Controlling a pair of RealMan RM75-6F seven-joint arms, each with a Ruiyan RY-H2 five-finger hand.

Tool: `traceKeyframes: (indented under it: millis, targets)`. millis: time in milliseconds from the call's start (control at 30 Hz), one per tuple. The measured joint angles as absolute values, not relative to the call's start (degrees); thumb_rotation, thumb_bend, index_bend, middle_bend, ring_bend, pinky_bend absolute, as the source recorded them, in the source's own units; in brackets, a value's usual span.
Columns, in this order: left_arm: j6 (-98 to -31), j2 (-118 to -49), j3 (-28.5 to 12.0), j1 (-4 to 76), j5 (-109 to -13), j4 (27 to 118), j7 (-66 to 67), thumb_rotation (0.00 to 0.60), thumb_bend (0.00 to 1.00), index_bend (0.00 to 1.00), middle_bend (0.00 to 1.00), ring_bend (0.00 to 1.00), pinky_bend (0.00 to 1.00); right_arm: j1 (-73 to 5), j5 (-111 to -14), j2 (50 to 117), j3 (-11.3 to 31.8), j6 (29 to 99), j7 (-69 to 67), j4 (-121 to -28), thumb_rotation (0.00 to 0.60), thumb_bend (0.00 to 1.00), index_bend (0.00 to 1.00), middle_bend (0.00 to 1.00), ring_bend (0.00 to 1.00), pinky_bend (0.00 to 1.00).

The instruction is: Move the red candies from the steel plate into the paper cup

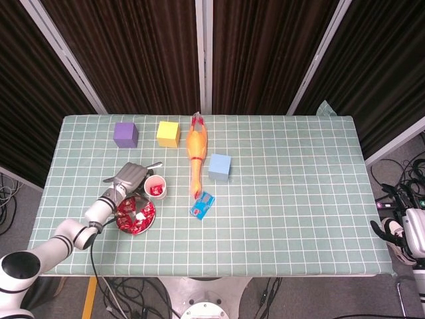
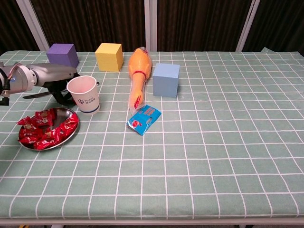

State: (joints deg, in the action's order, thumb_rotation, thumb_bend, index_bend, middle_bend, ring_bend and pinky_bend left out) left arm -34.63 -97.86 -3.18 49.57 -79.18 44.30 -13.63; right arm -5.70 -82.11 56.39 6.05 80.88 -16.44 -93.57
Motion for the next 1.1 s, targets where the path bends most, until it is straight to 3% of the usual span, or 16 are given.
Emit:
traceKeyframes:
  millis: [333,633,833,1100]
  targets:
    - [-35.2,-98.4,-3.4,49.3,-79.4,43.4,-14.5,0.6,0.45,0.61,0.8,0.91,1.0,-5.8,-82.1,56.4,6.1,80.7,-16.5,-93.6,0.6,0.2,0.14,0.22,0.07,0.4]
    - [-37.5,-96.3,-4.2,48.3,-79.1,44.9,-15.8,0.6,0.48,0.63,0.8,0.91,1.0,-5.8,-82.5,56.2,6.2,81.0,-16.5,-93.9,0.6,0.2,0.14,0.22,0.07,0.41]
    - [-42.2,-91.3,-5.6,46.7,-78.7,51.2,-15.6,0.6,0.48,0.63,0.81,0.91,1.0,-6.0,-83.2,56.3,6.1,81.0,-16.9,-93.6,0.6,0.2,0.14,0.22,0.07,0.41]
    - [-48.8,-84.3,-7.3,45.3,-79.6,66.3,-12.1,0.6,0.48,0.62,0.8,0.91,1.0,-5.9,-83.4,56.4,6.0,81.3,-17.2,-93.5,0.6,0.2,0.14,0.22,0.07,0.41]
